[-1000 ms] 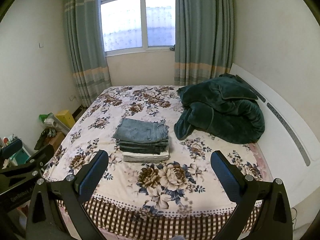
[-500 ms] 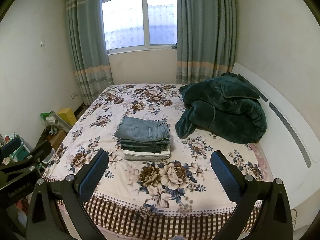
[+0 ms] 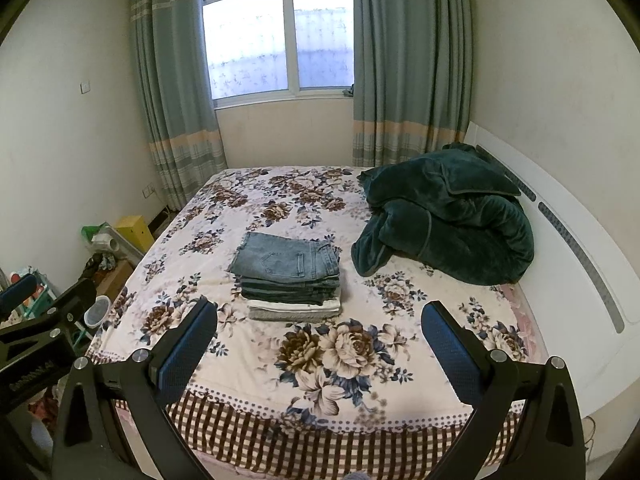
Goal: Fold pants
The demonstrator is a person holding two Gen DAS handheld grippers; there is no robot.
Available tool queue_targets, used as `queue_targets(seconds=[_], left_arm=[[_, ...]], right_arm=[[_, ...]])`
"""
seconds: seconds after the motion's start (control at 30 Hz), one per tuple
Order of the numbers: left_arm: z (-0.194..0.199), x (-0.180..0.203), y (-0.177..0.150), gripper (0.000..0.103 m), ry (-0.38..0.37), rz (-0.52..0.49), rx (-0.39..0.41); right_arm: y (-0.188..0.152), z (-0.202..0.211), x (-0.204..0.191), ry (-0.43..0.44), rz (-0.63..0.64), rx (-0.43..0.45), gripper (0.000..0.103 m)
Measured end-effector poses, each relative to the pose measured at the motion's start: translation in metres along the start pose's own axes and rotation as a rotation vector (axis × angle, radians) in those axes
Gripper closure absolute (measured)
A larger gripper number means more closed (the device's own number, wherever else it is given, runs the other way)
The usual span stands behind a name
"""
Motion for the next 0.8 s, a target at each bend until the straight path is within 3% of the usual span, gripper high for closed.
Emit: queue_targets(seconds=[0.8], left_arm=[[0.0088, -0.0060, -0.0007, 0.000, 0.023, 0.001, 0.006]], right_arm=[[-0.0080, -0.0024, -0.0047, 0.017, -0.002, -0.007, 0.000]])
Point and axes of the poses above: each gripper's, at about its wrist camera, not at the fingertips, and z roughly against the way its jaws point, x to its right, y to its top, the point moved 2 cm from there along -z, roughly the way its jaws point, and after that the axes turned 10 degrees about x, right-handed, at the moved point
